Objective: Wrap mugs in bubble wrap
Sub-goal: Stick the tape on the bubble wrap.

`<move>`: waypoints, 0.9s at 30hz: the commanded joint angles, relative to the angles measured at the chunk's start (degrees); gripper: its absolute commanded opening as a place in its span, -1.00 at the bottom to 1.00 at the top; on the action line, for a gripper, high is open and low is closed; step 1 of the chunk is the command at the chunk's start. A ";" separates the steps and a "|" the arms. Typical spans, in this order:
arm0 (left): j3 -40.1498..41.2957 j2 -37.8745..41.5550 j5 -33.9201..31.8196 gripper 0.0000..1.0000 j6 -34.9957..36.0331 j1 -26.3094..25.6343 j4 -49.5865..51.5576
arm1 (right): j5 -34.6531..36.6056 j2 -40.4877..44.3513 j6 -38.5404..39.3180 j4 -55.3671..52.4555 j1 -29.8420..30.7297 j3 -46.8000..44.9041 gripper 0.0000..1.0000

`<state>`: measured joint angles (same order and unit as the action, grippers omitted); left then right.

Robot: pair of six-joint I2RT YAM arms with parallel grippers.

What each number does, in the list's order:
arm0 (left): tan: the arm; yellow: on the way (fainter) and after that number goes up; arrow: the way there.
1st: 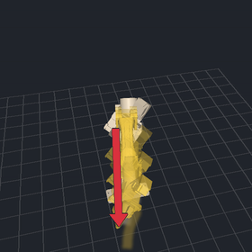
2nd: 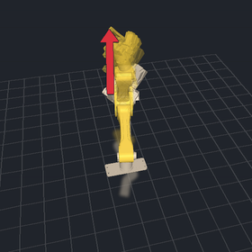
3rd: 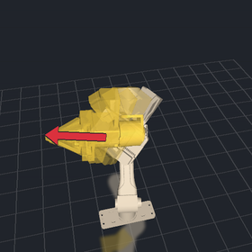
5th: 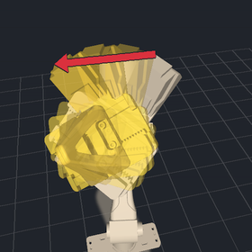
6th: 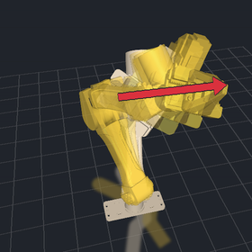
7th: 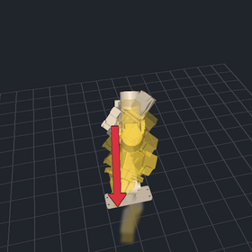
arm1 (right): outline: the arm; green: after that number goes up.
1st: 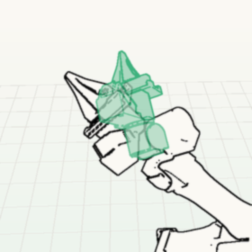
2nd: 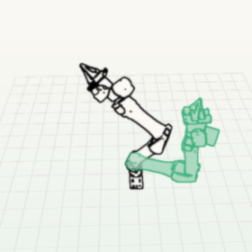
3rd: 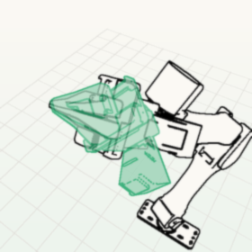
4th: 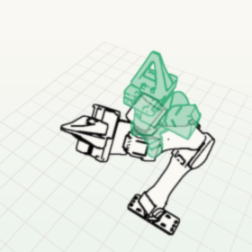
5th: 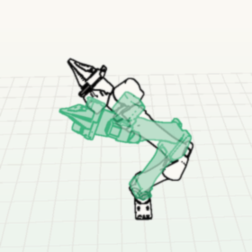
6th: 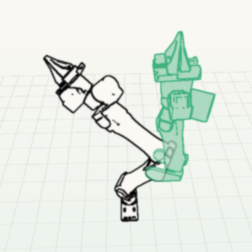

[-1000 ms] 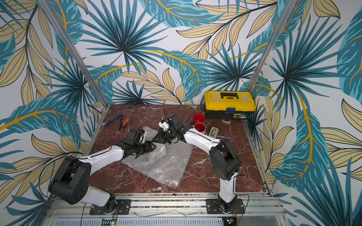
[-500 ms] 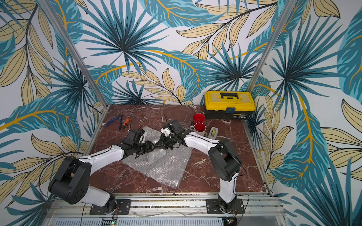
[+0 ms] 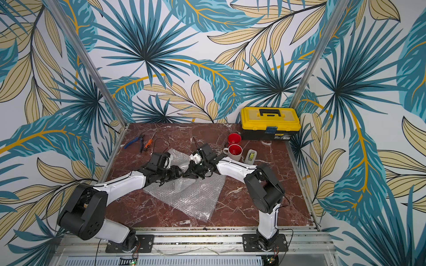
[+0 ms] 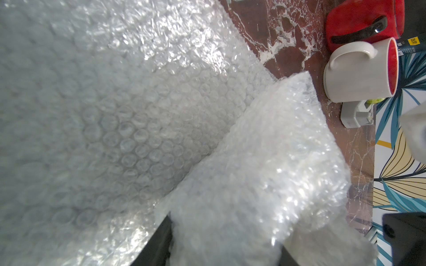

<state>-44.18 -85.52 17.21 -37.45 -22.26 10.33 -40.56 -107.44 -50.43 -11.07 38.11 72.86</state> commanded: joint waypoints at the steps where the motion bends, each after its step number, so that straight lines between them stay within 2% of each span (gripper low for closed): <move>1: -1.05 -1.32 1.01 0.02 0.63 -0.75 1.37 | 2.93 0.09 4.23 -4.58 0.62 -0.53 -1.00; 15: -1.61 -1.87 1.18 0.02 0.45 -0.78 1.29 | 16.90 1.34 20.82 -9.06 2.48 -3.23 -1.00; 19: -1.52 -1.98 1.08 0.02 0.48 -0.83 1.39 | 17.28 1.44 21.36 -8.53 2.59 -3.95 -1.00; 25: -1.52 -2.02 1.10 0.02 0.49 -0.92 1.36 | 16.05 3.41 20.30 -5.86 2.59 -2.84 -0.74; 27: -1.45 -2.02 1.14 0.02 0.45 -0.94 1.34 | 16.08 4.04 19.88 -5.86 2.59 -1.83 -0.70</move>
<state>-44.69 -86.26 17.91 -37.50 -22.81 9.98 -27.66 -104.55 -31.18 -13.63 40.93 71.37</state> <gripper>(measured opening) 0.509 0.145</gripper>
